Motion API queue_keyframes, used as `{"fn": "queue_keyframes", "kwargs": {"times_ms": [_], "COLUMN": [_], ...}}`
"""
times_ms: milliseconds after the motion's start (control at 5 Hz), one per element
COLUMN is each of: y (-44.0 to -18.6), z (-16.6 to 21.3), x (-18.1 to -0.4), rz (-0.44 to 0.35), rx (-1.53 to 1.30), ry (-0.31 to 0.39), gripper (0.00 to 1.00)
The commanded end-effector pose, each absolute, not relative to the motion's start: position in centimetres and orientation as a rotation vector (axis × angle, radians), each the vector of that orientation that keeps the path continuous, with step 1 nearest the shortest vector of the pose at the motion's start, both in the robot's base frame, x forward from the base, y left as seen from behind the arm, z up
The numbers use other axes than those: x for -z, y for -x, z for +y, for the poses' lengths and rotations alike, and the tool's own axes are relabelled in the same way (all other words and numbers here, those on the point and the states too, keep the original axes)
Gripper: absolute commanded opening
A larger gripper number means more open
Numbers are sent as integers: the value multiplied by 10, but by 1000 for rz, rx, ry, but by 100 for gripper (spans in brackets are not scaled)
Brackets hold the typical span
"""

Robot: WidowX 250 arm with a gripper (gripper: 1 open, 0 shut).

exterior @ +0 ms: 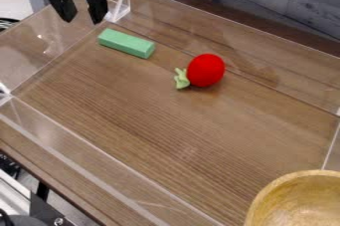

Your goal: Move the red fruit to the right

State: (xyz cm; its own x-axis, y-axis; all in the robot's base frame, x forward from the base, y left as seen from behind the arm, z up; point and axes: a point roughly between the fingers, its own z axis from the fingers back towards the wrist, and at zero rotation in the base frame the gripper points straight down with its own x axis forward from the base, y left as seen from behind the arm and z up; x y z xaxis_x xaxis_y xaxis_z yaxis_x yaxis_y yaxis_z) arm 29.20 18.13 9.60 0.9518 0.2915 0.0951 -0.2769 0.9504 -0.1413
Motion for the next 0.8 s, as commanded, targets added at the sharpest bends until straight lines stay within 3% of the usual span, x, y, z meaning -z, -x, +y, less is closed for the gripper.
{"fn": "queue_keyframes", "kwargs": {"times_ms": [0,200,600], "y": [-301,-305,-301], "z": [193,200,177], "x": [-122,-120,-117], "rz": [-175,-164,-133], "rx": [-285,-287,-155], "ry": [92,94,97], "gripper": [100,100,100]}}
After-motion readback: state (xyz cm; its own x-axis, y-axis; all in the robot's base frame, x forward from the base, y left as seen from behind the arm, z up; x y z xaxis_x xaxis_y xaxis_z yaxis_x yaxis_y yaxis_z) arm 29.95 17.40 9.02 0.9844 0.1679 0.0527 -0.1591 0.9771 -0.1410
